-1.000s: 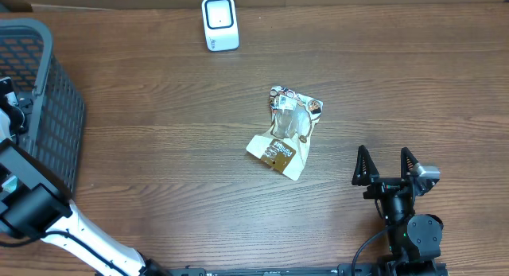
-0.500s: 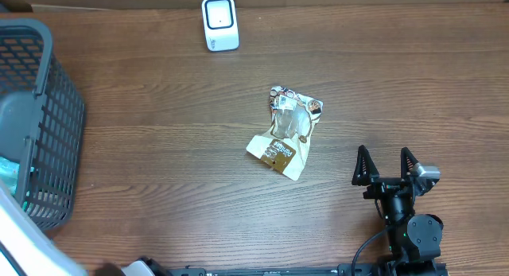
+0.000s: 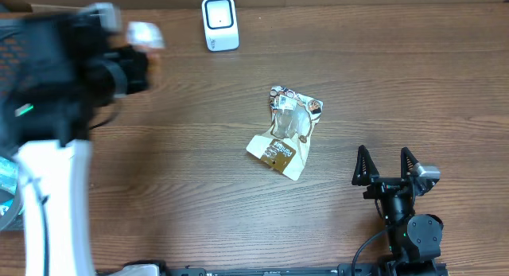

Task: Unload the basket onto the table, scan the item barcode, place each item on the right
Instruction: 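Carry the Kleenex pack toward the scanner beside the pouch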

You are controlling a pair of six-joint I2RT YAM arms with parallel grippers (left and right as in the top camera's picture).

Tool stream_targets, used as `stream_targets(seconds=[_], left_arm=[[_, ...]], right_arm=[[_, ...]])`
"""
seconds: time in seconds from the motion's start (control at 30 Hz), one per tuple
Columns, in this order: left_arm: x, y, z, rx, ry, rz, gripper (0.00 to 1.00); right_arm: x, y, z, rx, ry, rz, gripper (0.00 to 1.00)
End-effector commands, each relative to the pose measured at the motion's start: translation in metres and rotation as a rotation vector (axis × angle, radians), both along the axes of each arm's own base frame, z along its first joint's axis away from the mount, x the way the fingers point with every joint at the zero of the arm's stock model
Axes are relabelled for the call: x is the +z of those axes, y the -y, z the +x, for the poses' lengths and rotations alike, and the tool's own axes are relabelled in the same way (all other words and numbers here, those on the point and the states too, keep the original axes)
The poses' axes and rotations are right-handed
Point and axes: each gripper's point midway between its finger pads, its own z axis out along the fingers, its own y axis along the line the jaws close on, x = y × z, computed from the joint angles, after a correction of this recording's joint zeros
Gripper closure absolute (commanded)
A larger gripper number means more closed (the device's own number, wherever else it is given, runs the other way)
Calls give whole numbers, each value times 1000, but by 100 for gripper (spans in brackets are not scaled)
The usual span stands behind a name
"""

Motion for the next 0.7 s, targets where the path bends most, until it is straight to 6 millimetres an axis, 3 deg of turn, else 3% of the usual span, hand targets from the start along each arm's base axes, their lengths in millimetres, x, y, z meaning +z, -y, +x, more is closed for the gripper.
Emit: stream_targets(seconds=[0.0, 0.2, 0.37, 0.53, 0.67], left_arm=[[-44, 63, 3, -116, -135, 10, 96], [-141, 142, 5, -129, -408, 73, 96], [-205, 169, -8, 9, -653, 44, 96], [-236, 181, -17, 70, -785, 12, 96], [-241, 185, -20, 70, -812, 1, 96]], right_arm=[[-2, 2, 0, -10, 2, -1, 0], [-2, 2, 0, -10, 2, -1, 0], [-2, 2, 0, -10, 2, -1, 0], [-2, 2, 0, -10, 2, -1, 0], [-2, 2, 0, -10, 2, -1, 0]])
